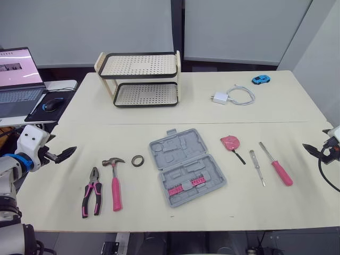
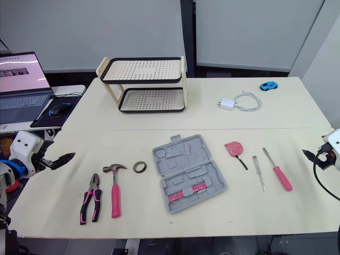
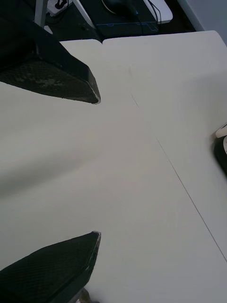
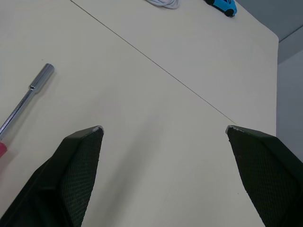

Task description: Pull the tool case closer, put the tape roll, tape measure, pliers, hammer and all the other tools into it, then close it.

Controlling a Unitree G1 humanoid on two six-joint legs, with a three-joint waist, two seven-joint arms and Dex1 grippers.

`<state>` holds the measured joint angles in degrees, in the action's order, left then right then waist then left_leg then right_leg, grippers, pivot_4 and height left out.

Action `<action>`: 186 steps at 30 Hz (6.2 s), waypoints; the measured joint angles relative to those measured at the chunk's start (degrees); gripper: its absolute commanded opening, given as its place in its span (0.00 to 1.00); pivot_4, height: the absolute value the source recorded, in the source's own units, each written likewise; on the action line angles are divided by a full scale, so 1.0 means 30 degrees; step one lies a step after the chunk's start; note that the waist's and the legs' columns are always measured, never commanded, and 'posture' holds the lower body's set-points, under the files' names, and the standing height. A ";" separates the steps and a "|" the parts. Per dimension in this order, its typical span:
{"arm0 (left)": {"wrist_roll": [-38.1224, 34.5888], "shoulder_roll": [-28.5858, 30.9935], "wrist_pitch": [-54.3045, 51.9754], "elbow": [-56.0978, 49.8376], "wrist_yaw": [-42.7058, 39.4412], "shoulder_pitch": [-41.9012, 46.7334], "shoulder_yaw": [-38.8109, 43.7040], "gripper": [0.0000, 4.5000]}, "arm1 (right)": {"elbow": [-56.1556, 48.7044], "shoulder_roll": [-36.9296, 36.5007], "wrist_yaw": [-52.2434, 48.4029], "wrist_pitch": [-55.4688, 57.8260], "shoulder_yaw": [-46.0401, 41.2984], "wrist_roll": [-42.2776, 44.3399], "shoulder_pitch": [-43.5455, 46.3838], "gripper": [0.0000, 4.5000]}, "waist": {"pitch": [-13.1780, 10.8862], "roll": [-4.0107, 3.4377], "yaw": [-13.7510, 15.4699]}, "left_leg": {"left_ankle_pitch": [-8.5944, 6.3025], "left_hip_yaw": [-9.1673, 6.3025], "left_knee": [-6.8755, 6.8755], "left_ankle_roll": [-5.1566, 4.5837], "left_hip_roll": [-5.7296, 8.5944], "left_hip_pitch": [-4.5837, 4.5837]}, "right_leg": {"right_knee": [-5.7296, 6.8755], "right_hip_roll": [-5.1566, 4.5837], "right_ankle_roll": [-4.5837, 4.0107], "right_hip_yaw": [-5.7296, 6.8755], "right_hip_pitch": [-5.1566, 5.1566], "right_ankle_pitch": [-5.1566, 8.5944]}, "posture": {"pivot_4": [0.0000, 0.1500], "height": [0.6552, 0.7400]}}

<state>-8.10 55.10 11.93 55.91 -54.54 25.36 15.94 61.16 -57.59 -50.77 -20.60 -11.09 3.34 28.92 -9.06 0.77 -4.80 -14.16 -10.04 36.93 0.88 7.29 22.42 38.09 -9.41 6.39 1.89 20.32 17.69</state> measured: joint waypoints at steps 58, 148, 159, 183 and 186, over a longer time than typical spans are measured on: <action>-0.2184 -0.2441 -0.8773 -1.9653 -0.1312 -0.7050 -0.4844 0.01 | -1.5241 0.4037 -0.3426 0.7822 0.7384 -0.2562 0.0099 0.00 | -0.0008 -0.0006 0.0635 | 0.0000 0.0257 0.0030 0.0001 -0.0026 0.0153 | 0.0221 0.0098 -0.0010 -0.0485 0.0372 0.0000 | 1.00 1.00; 0.3111 -0.8006 -1.3540 -2.0899 -0.0785 -0.4488 -1.2389 0.01 | -2.7514 0.6074 -0.3740 2.1638 1.0058 -0.7090 -0.6444 0.00 | 0.0022 0.0035 0.1134 | 0.0007 0.0228 0.0032 0.0014 -0.0011 0.0146 | 0.0185 0.0095 -0.0012 -0.0464 0.0345 -0.0001 | 1.00 1.00; 0.3443 -0.7925 -1.3752 -2.1142 -0.1493 -0.4164 -1.3136 0.01 | -3.0189 0.5124 -0.3226 2.3940 0.9965 -0.6398 -0.8452 0.00 | 0.0031 0.0042 0.1337 | -0.0020 0.0230 0.0030 -0.0034 -0.0015 0.0144 | 0.0161 0.0096 -0.0011 -0.0458 0.0332 -0.0001 | 1.00 1.00; 0.3502 -0.7550 -1.4291 -2.2836 -0.1666 -0.5449 -1.3645 0.01 | -3.1626 0.4010 -0.1936 2.4566 0.9919 -0.5134 -0.9954 0.00 | 0.0072 0.0079 0.1545 | -0.0029 0.0233 0.0022 -0.0048 -0.0018 0.0136 | 0.0134 0.0097 -0.0009 -0.0451 0.0315 0.0001 | 1.00 1.00; 0.3502 -0.7549 -1.4333 -2.2858 -0.1666 -0.5452 -1.3688 0.01 | -3.1631 0.3902 -0.1835 2.4566 0.9971 -0.5012 -0.9958 0.00 | 0.0088 0.0085 0.1550 | -0.0030 0.0229 0.0022 -0.0049 -0.0018 0.0133 | 0.0132 0.0097 -0.0009 -0.0446 0.0307 0.0001 | 1.00 1.00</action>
<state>2.41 32.45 -31.07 -12.66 -59.54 9.00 -25.12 -33.74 -45.89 -56.28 53.10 18.82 -11.69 -0.96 -8.79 1.02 -0.15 -14.25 -9.35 37.00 0.73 7.23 22.82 38.49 -9.12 6.37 0.56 21.24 17.69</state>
